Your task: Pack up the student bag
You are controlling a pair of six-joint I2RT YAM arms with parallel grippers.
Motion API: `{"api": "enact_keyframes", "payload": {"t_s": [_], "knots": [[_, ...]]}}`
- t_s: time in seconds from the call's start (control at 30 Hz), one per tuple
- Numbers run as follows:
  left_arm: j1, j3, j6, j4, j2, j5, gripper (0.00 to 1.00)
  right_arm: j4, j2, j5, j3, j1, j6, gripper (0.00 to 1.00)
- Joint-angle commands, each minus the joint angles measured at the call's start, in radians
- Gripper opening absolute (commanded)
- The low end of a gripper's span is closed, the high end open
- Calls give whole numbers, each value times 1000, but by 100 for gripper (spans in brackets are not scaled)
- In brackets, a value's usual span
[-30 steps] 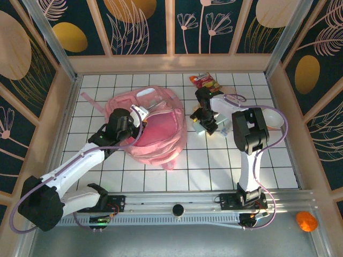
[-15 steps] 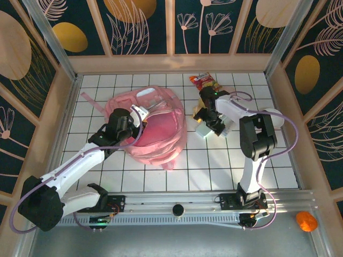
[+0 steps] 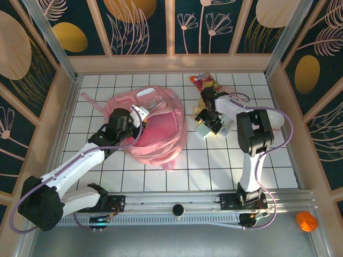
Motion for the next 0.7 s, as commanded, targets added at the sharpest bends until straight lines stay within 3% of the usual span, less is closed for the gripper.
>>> {"api": "enact_keyframes", "payload": {"t_s": [0.0,0.13,0.4,0.67], "knots": [[2,29,-27,41,-15,10,0,-8,1,15,-18,-7,-5,71],[2,41,-34,32,-17,27,0,13,-89,28,-87,-6,7,61],[2,66,-107,30,-44,93,0,124,-400,12,-246,26,-49,56],[3,135,-175,5,-9,147,0,304,-740,-13,-356,83,-391,51]]}}
